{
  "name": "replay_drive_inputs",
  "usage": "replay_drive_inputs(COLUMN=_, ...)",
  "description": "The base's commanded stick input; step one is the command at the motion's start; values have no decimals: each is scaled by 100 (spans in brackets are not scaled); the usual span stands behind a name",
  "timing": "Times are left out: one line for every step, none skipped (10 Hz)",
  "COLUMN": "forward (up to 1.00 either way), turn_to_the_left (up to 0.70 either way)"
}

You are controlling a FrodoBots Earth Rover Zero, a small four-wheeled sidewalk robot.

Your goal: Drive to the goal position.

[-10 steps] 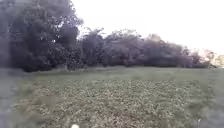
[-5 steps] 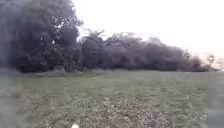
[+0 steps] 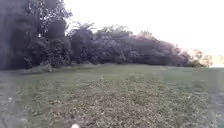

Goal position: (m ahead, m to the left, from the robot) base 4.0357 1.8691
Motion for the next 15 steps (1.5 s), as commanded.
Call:
replay_drive_inputs(forward=85, turn_to_the_left=-34)
replay_drive_inputs(forward=85, turn_to_the_left=-34)
replay_drive_inputs(forward=85, turn_to_the_left=-25)
replay_drive_inputs(forward=85, turn_to_the_left=-14)
replay_drive_inputs(forward=85, turn_to_the_left=0)
replay_drive_inputs(forward=85, turn_to_the_left=0)
replay_drive_inputs(forward=85, turn_to_the_left=0)
replay_drive_inputs(forward=85, turn_to_the_left=0)
replay_drive_inputs(forward=85, turn_to_the_left=0)
replay_drive_inputs(forward=85, turn_to_the_left=0)
replay_drive_inputs(forward=85, turn_to_the_left=0)
replay_drive_inputs(forward=85, turn_to_the_left=0)
replay_drive_inputs(forward=85, turn_to_the_left=0)
replay_drive_inputs(forward=85, turn_to_the_left=0)
replay_drive_inputs(forward=85, turn_to_the_left=0)
